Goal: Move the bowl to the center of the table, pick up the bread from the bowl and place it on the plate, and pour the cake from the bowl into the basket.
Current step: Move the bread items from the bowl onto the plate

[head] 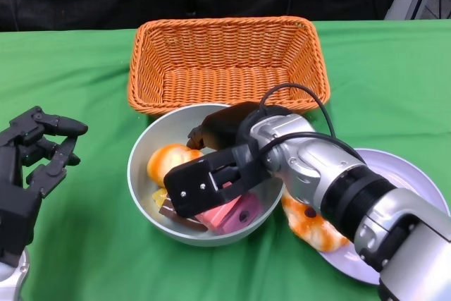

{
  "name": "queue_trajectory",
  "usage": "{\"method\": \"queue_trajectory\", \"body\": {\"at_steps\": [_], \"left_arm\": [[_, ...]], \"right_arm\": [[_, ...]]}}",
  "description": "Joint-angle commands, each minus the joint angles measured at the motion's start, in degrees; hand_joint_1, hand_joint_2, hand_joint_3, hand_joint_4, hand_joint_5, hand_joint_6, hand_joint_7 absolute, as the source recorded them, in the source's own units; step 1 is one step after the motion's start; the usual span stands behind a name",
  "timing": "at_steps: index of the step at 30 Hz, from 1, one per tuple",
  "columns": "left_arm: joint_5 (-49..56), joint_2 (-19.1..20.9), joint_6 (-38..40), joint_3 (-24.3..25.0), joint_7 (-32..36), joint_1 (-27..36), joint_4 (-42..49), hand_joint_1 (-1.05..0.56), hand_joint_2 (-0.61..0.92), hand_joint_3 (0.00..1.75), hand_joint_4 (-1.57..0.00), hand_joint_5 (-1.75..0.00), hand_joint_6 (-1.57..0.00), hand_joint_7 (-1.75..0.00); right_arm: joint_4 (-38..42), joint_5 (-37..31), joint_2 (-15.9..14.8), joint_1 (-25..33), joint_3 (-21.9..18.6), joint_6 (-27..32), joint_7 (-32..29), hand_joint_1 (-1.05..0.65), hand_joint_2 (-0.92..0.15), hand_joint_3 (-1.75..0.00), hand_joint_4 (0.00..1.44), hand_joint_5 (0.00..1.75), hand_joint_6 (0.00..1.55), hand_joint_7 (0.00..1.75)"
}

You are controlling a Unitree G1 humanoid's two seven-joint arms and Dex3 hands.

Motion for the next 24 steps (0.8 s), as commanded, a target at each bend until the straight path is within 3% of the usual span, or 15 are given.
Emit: {"method": "queue_trajectory", "body": {"at_steps": [1, 2, 4, 5, 8, 11, 18, 24], "left_arm": [[0.1, 0.7, -0.62, 0.29, 0.4, -0.33, -0.56, -0.16, 0.92, 0.37, -0.8, -1.36, -0.84, -0.96], [0.08, 0.7, -0.66, 0.3, 0.37, -0.32, -0.55, -0.16, 0.92, 0.37, -0.8, -1.36, -0.83, -0.96], [-0.18, 0.67, -0.73, 0.35, 0.07, -0.28, -0.55, -0.15, 0.92, 0.37, -0.79, -1.36, -0.83, -0.96], [-0.26, 0.67, -0.76, 0.36, -0.03, -0.27, -0.55, -0.15, 0.92, 0.37, -0.79, -1.36, -0.83, -0.96], [-0.21, 0.7, -0.61, 0.34, 0.03, -0.18, -0.67, -0.15, 0.92, 0.38, -0.79, -1.36, -0.83, -0.96], [-0.44, 0.6, -0.46, 0.39, -0.14, -0.14, -0.75, -0.14, 0.92, 0.38, -0.79, -1.37, -0.82, -0.97], [-0.67, 0.59, -0.45, 0.39, -0.4, -0.06, -0.81, -0.14, 0.92, 0.39, -0.77, -1.38, -0.81, -0.97], [-0.68, 0.61, -0.62, 0.35, -0.32, 0.08, -0.89, -0.13, 0.92, 0.38, -0.77, -1.38, -0.81, -0.97]], "right_arm": [[2.31, -0.63, 0.91, -0.14, 1.01, -0.36, -0.11, -0.7, -0.92, -0.09, 1.06, 0.19, 0.47, 0.02], [2.67, -0.51, 1.06, -0.11, 0.97, -0.36, -0.1, -0.67, -0.92, -0.06, 1.09, 0.28, 0.46, 0.01], [3.27, -0.25, 1.32, 0.27, 0.73, -0.46, -1.02, -0.46, -0.9, -0.01, 0.88, 1.02, 0.51, 0.01], [3.47, -0.17, 1.39, 0.4, 0.63, -0.56, -1.5, -0.36, -0.89, -0.01, 0.8, 1.28, 0.56, 0.02], [4.15, 0.17, 1.72, 0.7, 0.26, -0.44, -2.55, -0.24, -0.91, 0.0, 0.68, 1.53, 0.68, 0.05], [4.25, 0.81, 1.55, 1.08, -0.44, -1.23, -3.83, -0.23, -0.9, 0.0, 0.64, 1.57, 0.83, 0.09], [4.44, 2.12, 1.31, 2.09, -2.09, -3.03, -7.21, -0.21, -0.9, 0.0, 0.65, 1.5, 0.9, 0.05], [4.79, 5.67, 0.38, 2.78, -6.04, -6.35, -10.25, -0.35, -0.92, -0.01, 0.69, 1.4, 0.99, 0.06]]}}
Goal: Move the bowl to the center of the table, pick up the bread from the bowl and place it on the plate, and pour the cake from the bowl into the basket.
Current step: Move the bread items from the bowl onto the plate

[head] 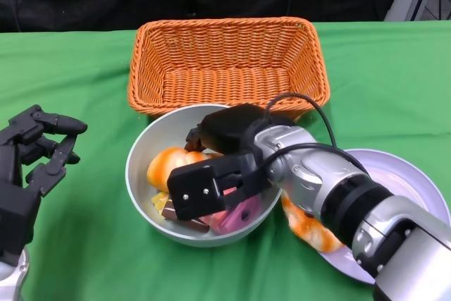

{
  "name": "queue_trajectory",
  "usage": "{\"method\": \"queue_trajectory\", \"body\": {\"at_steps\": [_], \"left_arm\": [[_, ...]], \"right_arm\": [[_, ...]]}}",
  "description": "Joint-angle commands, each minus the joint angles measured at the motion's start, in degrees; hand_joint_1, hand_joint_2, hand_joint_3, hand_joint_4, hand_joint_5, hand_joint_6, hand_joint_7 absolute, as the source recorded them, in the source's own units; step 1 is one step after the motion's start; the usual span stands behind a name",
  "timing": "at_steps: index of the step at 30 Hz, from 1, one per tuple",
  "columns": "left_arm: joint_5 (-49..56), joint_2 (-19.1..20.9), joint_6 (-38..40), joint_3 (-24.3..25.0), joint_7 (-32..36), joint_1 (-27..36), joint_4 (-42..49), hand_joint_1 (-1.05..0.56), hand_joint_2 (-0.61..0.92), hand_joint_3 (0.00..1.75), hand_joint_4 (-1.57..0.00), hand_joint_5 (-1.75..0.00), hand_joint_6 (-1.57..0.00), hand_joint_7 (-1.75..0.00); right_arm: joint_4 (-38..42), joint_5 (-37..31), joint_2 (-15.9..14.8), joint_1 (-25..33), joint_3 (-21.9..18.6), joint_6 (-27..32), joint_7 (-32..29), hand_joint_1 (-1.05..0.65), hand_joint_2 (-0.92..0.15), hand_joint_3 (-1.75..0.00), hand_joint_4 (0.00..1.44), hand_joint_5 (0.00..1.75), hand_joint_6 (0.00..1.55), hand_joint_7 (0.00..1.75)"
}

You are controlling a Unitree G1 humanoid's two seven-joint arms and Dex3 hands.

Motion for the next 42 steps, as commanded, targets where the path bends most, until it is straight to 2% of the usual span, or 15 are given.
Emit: {"method": "queue_trajectory", "body": {"at_steps": [1, 8, 9, 10, 15, 18, 19, 22, 25, 28, 30, 34, 37, 39, 42], "left_arm": [[-0.11, 0.64, -0.65, 0.32, -0.09, 0.08, -0.45, -0.13, 0.92, 0.38, -0.77, -1.37, -0.81, -0.97], [-0.08, 0.75, -0.53, 0.32, -0.2, 0.08, -0.43, -0.12, 0.92, 0.39, -0.78, -1.37, -0.82, -0.97], [0.0, 0.8, -0.46, 0.32, -0.11, 0.07, -0.39, -0.12, 0.92, 0.39, -0.78, -1.37, -0.82, -0.97], [0.07, 0.82, -0.38, 0.31, -0.03, 0.06, -0.38, -0.13, 0.92, 0.38, -0.78, -1.37, -0.82, -0.97], [-0.24, 0.89, -0.63, 0.34, -0.54, -0.02, -0.08, -0.13, 0.92, 0.39, -0.77, -1.37, -0.82, -0.97], [0.04, 0.99, -0.74, 0.33, -0.21, -0.11, 0.16, -0.14, 0.92, 0.39, -0.78, -1.37, -0.82, -0.98], [-0.09, 0.95, -0.73, 0.37, -0.3, -0.09, 0.12, -0.14, 0.92, 0.38, -0.78, -1.37, -0.82, -0.97], [-0.24, 0.94, -0.84, 0.41, -0.45, -0.03, 0.07, -0.14, 0.92, 0.38, -0.78, -1.37, -0.82, -0.97], [-0.17, 1.01, -1.04, 0.41, -0.41, -0.06, 0.22, -0.13, 0.92, 0.38, -0.78, -1.37, -0.82, -0.97], [0.16, 1.14, -1.06, 0.34, -0.11, -0.11, 0.38, -0.15, 0.92, 0.38, -0.78, -1.37, -0.82, -0.97], [0.18, 1.15, -1.07, 0.35, -0.11, -0.12, 0.41, -0.15, 0.92, 0.38, -0.78, -1.37, -0.82, -0.97], [-0.38, 1.18, -1.11, 0.49, -0.7, -0.44, 0.98, -0.15, 0.92, 0.38, -0.79, -1.37, -0.83, -0.98], [-0.58, 1.15, -0.86, 0.51, -0.95, -0.5, 1.0, -0.15, 0.92, 0.38, -0.79, -1.37, -0.83, -0.98], [-0.51, 1.16, -1.09, 0.47, -0.99, -0.54, 1.11, -0.15, 0.92, 0.38, -0.79, -1.37, -0.82, -0.98], [-0.28, 1.17, -1.31, 0.37, -0.81, -0.5, 1.2, -0.14, 0.92, 0.38, -0.79, -1.37, -0.82, -0.98]], "right_arm": [[0.89, 2.59, -0.97, 0.94, -2.35, -2.45, -0.82, -0.36, -0.92, -0.01, 0.7, 1.37, 1.01, 0.06], [1.11, 6.97, -2.46, 0.68, -7.25, -5.02, -1.23, -0.37, -0.92, -0.05, 0.79, 0.92, 0.98, 0.01], [0.98, 7.75, -2.67, 0.7, -8.09, -5.29, -1.07, -0.36, -0.92, -0.05, 0.78, 1.02, 1.03, 0.02], [0.8, 8.33, -2.9, 0.72, -8.71, -5.51, -0.79, -0.36, -0.92, -0.04, 0.78, 1.0, 1.06, 0.03], [-0.09, 10.12, -3.81, 0.6, -10.54, -5.52, 1.39, -0.37, -0.92, -0.06, 0.8, 0.73, 1.11, 0.03], [-1.16, 11.23, -4.34, 0.68, -11.63, -4.41, 3.16, -0.36, -0.92, -0.05, 0.8, 0.69, 1.12, 0.03], [-1.59, 11.54, -4.47, 0.73, -12.02, -3.87, 3.74, -0.36, -0.92, -0.05, 0.78, 0.72, 1.12, 0.04], [-3.05, 11.96, -4.92, 1.03, -12.71, -2.77, 4.89, -0.35, -0.92, -0.06, 0.69, 1.1, 1.13, 0.13], [-4.76, 12.12, -5.61, 1.43, -12.84, -2.0, 5.71, -0.35, -0.92, -0.07, 0.66, 1.28, 0.82, 0.78], [-6.98, 12.39, -6.74, 2.07, -13.08, -1.88, 6.88, -0.37, -0.92, -0.09, 0.66, 1.37, 0.7, 1.03], [-7.81, 12.51, -6.99, 2.39, -13.1, -1.68, 7.26, -0.37, -0.92, -0.09, 0.65, 1.39, 0.68, 1.07], [-12.95, 14.09, -7.99, 3.1, -14.47, 3.22, 11.68, -0.38, -0.92, -0.09, 0.65, 1.13, 0.7, 0.93], [-15.54, 14.68, -8.4, 3.43, -14.94, 5.59, 13.37, -0.37, -0.92, -0.09, 0.66, 1.08, 0.72, 0.92], [-17.03, 15.18, -8.76, 3.68, -15.07, 6.57, 14.14, -0.38, -0.92, -0.09, 0.66, 1.11, 0.71, 0.95], [-18.87, 16.22, -9.32, 4.24, -15.68, 7.2, 15.04, -0.36, -0.92, -0.08, 0.59, 1.4, 0.64, 1.19]]}}
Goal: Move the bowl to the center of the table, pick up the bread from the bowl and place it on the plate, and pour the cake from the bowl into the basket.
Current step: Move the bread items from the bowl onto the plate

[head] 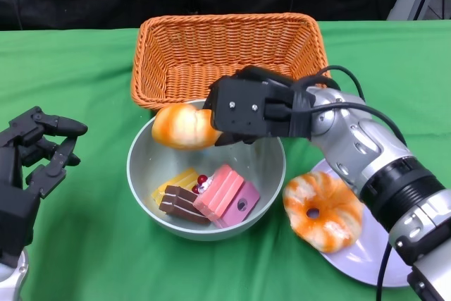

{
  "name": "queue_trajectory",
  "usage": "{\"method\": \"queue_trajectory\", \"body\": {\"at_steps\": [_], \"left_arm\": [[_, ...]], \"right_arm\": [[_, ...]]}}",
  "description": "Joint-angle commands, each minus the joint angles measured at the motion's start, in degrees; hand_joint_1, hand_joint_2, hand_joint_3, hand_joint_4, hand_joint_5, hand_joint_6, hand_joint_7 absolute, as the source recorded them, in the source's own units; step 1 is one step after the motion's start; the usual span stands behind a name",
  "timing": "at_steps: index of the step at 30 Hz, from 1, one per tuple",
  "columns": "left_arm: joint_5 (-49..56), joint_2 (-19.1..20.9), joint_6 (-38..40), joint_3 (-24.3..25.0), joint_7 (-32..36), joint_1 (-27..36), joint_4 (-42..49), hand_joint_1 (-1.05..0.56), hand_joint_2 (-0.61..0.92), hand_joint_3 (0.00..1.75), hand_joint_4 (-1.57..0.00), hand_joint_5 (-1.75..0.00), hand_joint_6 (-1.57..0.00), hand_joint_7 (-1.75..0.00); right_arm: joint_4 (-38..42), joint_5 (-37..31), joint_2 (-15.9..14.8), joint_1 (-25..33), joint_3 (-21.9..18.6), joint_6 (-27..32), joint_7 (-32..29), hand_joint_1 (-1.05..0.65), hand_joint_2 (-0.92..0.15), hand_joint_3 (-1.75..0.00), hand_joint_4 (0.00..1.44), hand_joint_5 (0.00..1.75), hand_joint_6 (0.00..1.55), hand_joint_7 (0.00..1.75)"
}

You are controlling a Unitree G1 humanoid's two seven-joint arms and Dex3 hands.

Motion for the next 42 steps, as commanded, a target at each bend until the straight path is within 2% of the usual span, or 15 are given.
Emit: {"method": "queue_trajectory", "body": {"at_steps": [1, 4, 7, 10, 12, 16, 20, 25, 29, 31, 33, 35, 36, 38, 42], "left_arm": [[0.08, 1.11, -0.73, 0.34, -0.11, -0.45, 0.35, -0.14, 0.92, 0.38, -0.79, -1.37, -0.81, -0.98], [0.18, 1.04, -0.7, 0.33, 0.1, -0.39, 0.24, -0.14, 0.92, 0.38, -0.78, -1.36, -0.81, -0.98], [-0.04, 0.99, -0.77, 0.38, -0.15, -0.5, 0.43, -0.15, 0.92, 0.37, -0.79, -1.36, -0.82, -0.98], [-0.14, 0.99, -0.37, 0.38, -0.28, -0.48, 0.3, -0.16, 0.92, 0.37, -0.79, -1.36, -0.82, -0.98], [-0.31, 1.02, 0.02, 0.37, -0.53, -0.4, 0.1, -0.16, 0.92, 0.37, -0.79, -1.36, -0.81, -0.97], [-0.12, 1.22, 0.25, 0.36, -0.54, -0.26, -0.09, -0.15, 0.92, 0.38, -0.78, -1.35, -0.81, -0.97], [0.14, 1.43, 0.18, 0.39, -0.4, -0.19, -0.1, -0.16, 0.92, 0.37, -0.78, -1.35, -0.82, -0.97], [-0.58, 1.48, -0.4, 0.54, -1.36, -0.15, 0.13, -0.13, 0.92, 0.39, -0.78, -1.35, -0.81, -0.98], [-0.7, 1.69, -0.02, 0.61, -1.53, 0.04, -0.1, -0.14, 0.92, 0.39, -0.77, -1.36, -0.81, -0.98], [-0.59, 1.83, -0.1, 0.59, -1.49, -0.02, 0.18, -0.14, 0.92, 0.39, -0.77, -1.36, -0.8, -0.98], [-0.52, 1.9, 0.13, 0.55, -1.45, 0.02, 0.13, -0.15, 0.92, 0.4, -0.75, -1.36, -0.79, -0.98], [-0.63, 1.95, 0.01, 0.54, -1.65, 0.0, 0.21, -0.15, 0.92, 0.4, -0.75, -1.36, -0.79, -0.98], [-0.67, 1.97, -0.06, 0.54, -1.71, -0.01, 0.25, -0.15, 0.92, 0.4, -0.75, -1.36, -0.79, -0.98], [-0.73, 2.0, -0.1, 0.5, -1.74, -0.02, 0.29, -0.15, 0.92, 0.4, -0.75, -1.36, -0.79, -0.98], [-0.42, 2.57, -0.38, 0.36, -1.92, -0.46, 1.2, -0.15, 0.92, 0.4, -0.75, -1.36, -0.78, -0.98]], "right_arm": [[-2.67, 1.56, -1.56, 1.26, -1.32, 1.26, 1.27, -0.36, -0.92, -0.08, 0.58, 1.34, 0.64, 1.16], [-5.08, 1.94, -2.2, 2.07, -1.65, 2.47, 2.22, -0.37, -0.92, -0.08, 0.63, 0.88, 0.74, 0.88], [-8.66, 2.63, -2.93, 3.21, -2.16, 4.99, 3.65, -0.37, -0.92, -0.08, 0.69, 0.67, 0.81, 0.67], [-11.18, 3.15, -3.56, 4.25, -2.48, 6.21, 4.6, -0.37, -0.92, -0.08, 0.71, 0.62, 0.82, 0.59], [-12.5, 3.69, -4.01, 4.92, -2.74, 6.3, 5.01, -0.36, -0.92, -0.08, 0.76, 0.69, 0.85, 0.54], [-17.86, 4.66, -5.49, 7.08, -3.31, 7.11, 6.29, -0.36, -0.92, -0.08, 0.73, 0.68, 0.87, 0.51], [-23.92, 5.23, -7.34, 10.02, -3.95, 7.82, 7.14, -0.34, -0.92, -0.08, 0.73, 0.92, 0.9, 0.41], [-30.95, 6.48, -9.28, 13.23, -5.03, 11.15, 9.13, -0.32, -0.92, -0.1, 0.71, 0.94, 0.89, 0.37], [-34.54, 8.31, -10.41, 15.84, -6.5, 10.49, 9.13, -0.28, -0.92, -0.09, 0.7, 1.26, 0.93, 0.32], [-36.58, 9.39, -11.08, 17.65, -7.69, 10.1, 8.92, -0.26, -0.92, -0.09, 0.72, 1.34, 0.94, 0.32], [-38.74, 10.14, -11.85, 19.51, -8.66, 10.25, 8.76, -0.26, -0.92, -0.09, 0.69, 1.46, 0.95, 0.37], [-40.95, 10.27, -12.67, 21.44, -9.47, 10.04, 8.3, -0.26, -0.92, -0.09, 0.64, 1.64, 0.86, 0.63], [-41.53, 10.29, -12.87, 21.9, -9.63, 10.02, 8.18, -0.26, -0.92, -0.09, 0.64, 1.67, 0.83, 0.7], [-42.05, 10.36, -13.05, 22.21, -9.62, 10.17, 8.08, -0.26, -0.92, -0.09, 0.63, 1.7, 0.81, 0.75], [-47.54, 12.24, -15.69, 27.84, -13.65, 8.24, 6.97, -0.24, -0.92, -0.12, 0.6, 1.74, 0.76, 0.75]]}}
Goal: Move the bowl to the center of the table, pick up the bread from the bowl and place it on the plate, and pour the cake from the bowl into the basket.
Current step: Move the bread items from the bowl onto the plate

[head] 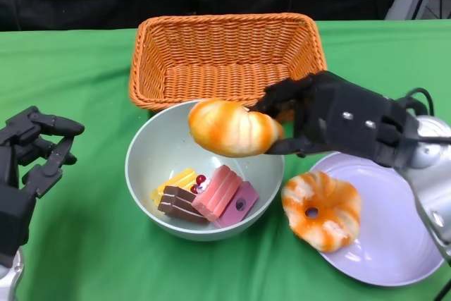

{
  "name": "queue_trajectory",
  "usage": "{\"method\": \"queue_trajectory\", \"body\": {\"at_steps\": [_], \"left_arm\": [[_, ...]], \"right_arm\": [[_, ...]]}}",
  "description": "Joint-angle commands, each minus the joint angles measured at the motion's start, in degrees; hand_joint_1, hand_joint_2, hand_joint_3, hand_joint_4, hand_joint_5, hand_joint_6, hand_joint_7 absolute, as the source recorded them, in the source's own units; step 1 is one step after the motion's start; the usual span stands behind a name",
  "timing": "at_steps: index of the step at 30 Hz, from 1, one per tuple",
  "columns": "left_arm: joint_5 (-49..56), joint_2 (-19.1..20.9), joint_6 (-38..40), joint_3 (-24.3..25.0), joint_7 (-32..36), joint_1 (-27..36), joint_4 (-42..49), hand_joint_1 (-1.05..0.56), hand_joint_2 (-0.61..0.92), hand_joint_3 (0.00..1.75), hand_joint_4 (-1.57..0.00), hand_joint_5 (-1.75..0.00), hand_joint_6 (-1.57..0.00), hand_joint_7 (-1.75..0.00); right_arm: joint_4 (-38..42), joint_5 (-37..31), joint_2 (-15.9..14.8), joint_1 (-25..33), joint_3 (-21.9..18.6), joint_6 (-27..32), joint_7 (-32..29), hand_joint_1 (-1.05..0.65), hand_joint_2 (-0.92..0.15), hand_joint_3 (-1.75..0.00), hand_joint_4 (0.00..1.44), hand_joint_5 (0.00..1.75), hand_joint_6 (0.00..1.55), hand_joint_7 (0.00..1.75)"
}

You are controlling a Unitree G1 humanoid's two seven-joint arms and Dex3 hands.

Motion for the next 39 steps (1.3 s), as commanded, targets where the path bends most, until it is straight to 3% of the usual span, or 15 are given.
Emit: {"method": "queue_trajectory", "body": {"at_steps": [1, 7, 23, 32, 39], "left_arm": [[0.06, 1.65, -0.28, 0.4, -0.49, -0.41, 0.9, -0.15, 0.92, 0.4, -0.75, -1.37, -0.78, -0.99], [-0.39, 2.05, -0.03, 0.61, -0.95, -0.79, 1.19, -0.15, 0.92, 0.4, -0.75, -1.38, -0.78, -1.0], [-0.63, 2.63, 0.17, 0.86, -1.41, -1.05, 1.2, -0.15, 0.92, 0.41, -0.74, -1.4, -0.77, -1.02], [-0.91, 2.91, -0.28, 0.88, -2.09, -1.35, 1.91, -0.15, 0.92, 0.42, -0.73, -1.41, -0.74, -1.02], [-1.99, 2.58, -0.45, 1.35, -3.35, -1.49, 2.23, -0.14, 0.92, 0.43, -0.72, -1.42, -0.74, -1.02]], "right_arm": [[-3.51, 1.73, -2.75, 3.66, -3.34, -1.17, -1.1, -0.23, -0.92, -0.13, 0.59, 1.74, 0.76, 0.75], [-6.12, 2.29, -3.1, 7.42, -6.14, -0.52, -4.16, -0.22, -0.92, -0.12, 0.6, 1.75, 0.74, 0.75], [-2.24, -0.07, -5.73, 16.93, -11.84, -11.44, -16.38, -0.12, -0.92, -0.1, 0.6, 1.75, 0.76, 0.78], [5.64, -3.66, -7.82, 18.96, -13.04, -16.73, -23.39, -0.13, -0.92, -0.07, 0.61, 1.71, 0.78, 0.77], [13.83, -6.55, -9.61, 18.85, -12.94, -22.13, -28.66, -0.11, -0.92, -0.03, 0.65, 1.51, 0.84, 0.71]]}}
